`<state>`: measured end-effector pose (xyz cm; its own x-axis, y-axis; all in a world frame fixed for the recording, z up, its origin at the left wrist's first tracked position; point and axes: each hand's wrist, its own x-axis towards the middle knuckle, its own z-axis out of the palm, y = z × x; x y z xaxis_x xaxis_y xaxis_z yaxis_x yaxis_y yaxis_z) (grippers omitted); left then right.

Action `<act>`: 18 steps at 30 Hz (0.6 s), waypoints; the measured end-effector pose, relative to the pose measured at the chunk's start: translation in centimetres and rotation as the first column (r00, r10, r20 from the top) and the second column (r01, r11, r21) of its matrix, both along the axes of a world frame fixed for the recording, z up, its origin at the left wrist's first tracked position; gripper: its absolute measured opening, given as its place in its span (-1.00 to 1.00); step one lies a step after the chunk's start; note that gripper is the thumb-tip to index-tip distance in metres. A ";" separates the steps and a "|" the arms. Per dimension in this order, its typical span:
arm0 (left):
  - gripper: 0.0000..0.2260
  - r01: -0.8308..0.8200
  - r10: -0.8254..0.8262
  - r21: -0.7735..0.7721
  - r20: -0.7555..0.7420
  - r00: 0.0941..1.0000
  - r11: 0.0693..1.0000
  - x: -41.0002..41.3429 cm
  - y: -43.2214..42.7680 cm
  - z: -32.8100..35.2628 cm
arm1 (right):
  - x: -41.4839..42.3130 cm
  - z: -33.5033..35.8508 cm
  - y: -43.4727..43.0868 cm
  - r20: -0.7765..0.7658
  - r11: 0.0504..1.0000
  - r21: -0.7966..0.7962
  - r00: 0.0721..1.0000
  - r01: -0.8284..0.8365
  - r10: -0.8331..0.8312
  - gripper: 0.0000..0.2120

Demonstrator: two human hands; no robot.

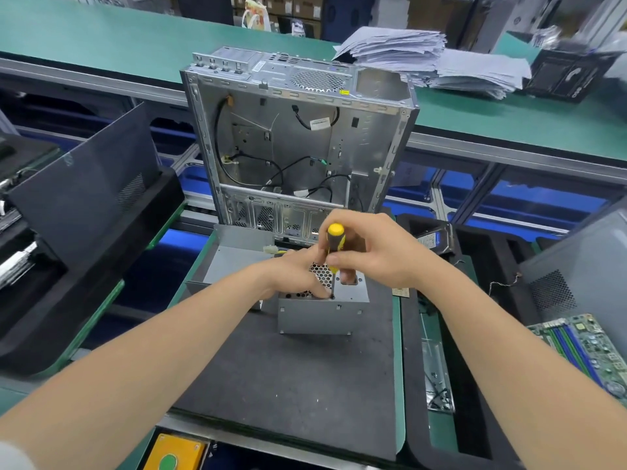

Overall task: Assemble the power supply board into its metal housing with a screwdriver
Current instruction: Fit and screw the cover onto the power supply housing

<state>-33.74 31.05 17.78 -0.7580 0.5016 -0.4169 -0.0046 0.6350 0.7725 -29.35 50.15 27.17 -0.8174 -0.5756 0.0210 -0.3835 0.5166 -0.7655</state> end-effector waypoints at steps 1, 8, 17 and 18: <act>-0.41 -0.008 0.008 0.007 0.020 1.000 1.000 0.0 -0.1 0.0 | 0.0 -0.1 0.0 -0.009 0.998 -0.015 0.998 0.055 -0.055 -0.82; -0.25 -0.044 0.047 -0.036 0.059 0.997 0.998 0.0 0.0 0.2 | 1.1 -1.8 -1.9 -0.203 0.897 -0.021 0.877 0.441 -0.435 -0.57; -0.65 0.028 -0.028 0.007 0.003 1.000 1.000 0.1 0.1 0.1 | 0.0 0.1 0.3 0.003 0.975 0.112 0.981 -0.191 0.192 -0.84; -0.60 0.021 -0.021 -0.005 0.001 1.000 1.000 0.0 0.0 -0.1 | 0.0 0.0 0.5 0.040 0.988 0.063 0.989 -0.144 0.142 -0.87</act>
